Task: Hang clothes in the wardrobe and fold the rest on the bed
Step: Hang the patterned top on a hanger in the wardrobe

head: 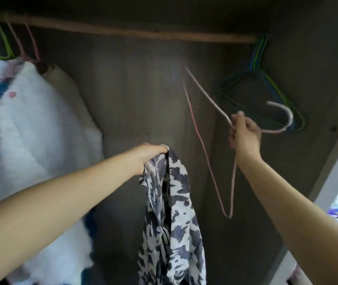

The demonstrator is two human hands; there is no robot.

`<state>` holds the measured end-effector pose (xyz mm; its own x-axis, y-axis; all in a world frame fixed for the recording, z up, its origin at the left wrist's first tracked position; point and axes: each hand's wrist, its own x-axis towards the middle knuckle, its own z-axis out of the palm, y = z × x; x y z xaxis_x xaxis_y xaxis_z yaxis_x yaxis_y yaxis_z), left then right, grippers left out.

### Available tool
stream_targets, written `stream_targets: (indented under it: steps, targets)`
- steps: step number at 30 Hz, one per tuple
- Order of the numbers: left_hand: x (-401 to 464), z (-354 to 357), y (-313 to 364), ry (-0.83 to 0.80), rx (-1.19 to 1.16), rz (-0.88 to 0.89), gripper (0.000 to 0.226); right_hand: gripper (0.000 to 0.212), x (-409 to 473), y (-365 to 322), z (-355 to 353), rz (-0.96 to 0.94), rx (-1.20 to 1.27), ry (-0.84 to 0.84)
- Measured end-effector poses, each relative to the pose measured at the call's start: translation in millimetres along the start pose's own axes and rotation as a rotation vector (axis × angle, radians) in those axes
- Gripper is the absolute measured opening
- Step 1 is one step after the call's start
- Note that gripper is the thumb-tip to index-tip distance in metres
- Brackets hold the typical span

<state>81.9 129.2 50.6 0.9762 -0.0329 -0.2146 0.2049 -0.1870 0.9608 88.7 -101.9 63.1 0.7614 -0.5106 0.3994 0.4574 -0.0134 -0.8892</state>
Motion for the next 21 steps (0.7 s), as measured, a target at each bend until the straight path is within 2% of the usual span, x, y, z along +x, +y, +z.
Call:
stream_targets:
  steps: [2,5,9,13,15,21]
  targets:
    - [-5,-8,-12,-0.019,0.029,-0.055,0.023,0.039,-24,-8,-1,0.059,0.139,-0.053]
    - [-17,-19,-24,-0.036,0.001,-0.134,0.034,0.040,-58,-31,4,0.076,0.407,-0.155]
    - [-26,-33,-33,0.014,0.100,-0.136,0.049,0.039,-103,-62,23,0.097,0.701,-0.202]
    - [-34,-38,-26,0.049,0.052,-0.120,0.049,0.041,-153,-72,48,0.014,0.698,-0.182]
    - [-43,-42,-14,0.037,-0.035,-0.078,0.036,0.044,-172,-70,57,-0.034,0.649,-0.186]
    - [-77,-68,34,-0.153,-0.039,0.035,0.040,0.044,-195,-55,63,-0.173,0.545,-0.273]
